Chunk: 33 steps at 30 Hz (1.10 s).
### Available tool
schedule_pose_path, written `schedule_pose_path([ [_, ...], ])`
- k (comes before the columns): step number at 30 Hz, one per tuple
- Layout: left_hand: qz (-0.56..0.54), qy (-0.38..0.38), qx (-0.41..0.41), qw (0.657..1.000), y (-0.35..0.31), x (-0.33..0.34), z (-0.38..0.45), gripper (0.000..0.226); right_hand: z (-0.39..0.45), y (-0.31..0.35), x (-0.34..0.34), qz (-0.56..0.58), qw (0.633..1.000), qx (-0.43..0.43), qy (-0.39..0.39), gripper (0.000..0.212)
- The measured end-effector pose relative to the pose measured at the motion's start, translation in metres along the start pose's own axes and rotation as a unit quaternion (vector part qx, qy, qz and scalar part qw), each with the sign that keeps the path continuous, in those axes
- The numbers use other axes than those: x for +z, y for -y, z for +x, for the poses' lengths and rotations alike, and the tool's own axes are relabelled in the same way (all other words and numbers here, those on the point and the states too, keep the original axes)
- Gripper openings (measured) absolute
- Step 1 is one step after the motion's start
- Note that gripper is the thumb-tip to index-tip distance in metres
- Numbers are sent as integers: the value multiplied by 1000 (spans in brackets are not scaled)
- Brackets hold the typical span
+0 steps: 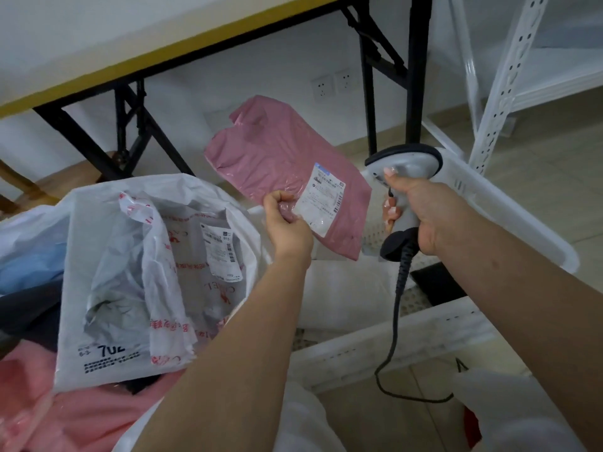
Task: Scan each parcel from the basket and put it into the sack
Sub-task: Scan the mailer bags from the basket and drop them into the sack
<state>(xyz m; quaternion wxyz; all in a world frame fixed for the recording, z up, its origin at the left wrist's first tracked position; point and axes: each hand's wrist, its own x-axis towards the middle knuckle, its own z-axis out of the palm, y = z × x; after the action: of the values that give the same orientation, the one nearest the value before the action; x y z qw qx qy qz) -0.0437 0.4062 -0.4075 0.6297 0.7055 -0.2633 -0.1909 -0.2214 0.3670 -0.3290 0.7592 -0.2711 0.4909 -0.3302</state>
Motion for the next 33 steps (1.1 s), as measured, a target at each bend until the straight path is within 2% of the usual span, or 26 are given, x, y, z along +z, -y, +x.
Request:
schedule_pose_path([
  [3, -14, 11, 22, 1000, -41, -5, -25, 62, -11, 2, 3, 4, 1000, -12, -8, 29],
  [6, -29, 5, 92, 995, -84, -30, -30, 65, -28, 4, 19, -2, 1000, -17, 14, 28],
  [9, -10, -37, 179, 983, -130, -82, -17, 59, -49, 7, 43, -11, 998, -36, 53, 29],
  [12, 24, -101, 220, 970, -178, -147, -1, 53, -66, 6, 66, -19, 995, -44, 82, 35],
  [14, 82, -127, 228, 962, -205, -192, 7, 50, -80, 2, 82, -24, 993, -32, 109, 31],
  [17, 189, -105, 164, 962, -219, -237, 13, 50, -93, -6, 99, -20, 991, -11, 128, 25],
  [21, 305, 5, 2, 952, -182, -253, 9, 51, -96, -18, 108, -13, 991, 6, 133, 24],
  [23, 350, 49, -41, 935, -159, -248, 5, 50, -91, -21, 108, -14, 992, 6, 129, 25],
  [27, 490, 98, -44, 865, -129, -231, 2, 46, -76, -28, 96, -21, 994, 16, 104, 24],
  [31, 608, 88, -19, 789, -119, -222, 7, 49, -62, -43, 84, -74, 994, 17, 76, 26],
  [32, 626, 84, 4, 775, -122, -219, 6, 52, -58, -50, 82, -109, 992, 6, 68, 27],
  [33, 618, 79, 21, 782, -127, -216, 5, 56, -55, -58, 81, -143, 988, -8, 61, 28],
])
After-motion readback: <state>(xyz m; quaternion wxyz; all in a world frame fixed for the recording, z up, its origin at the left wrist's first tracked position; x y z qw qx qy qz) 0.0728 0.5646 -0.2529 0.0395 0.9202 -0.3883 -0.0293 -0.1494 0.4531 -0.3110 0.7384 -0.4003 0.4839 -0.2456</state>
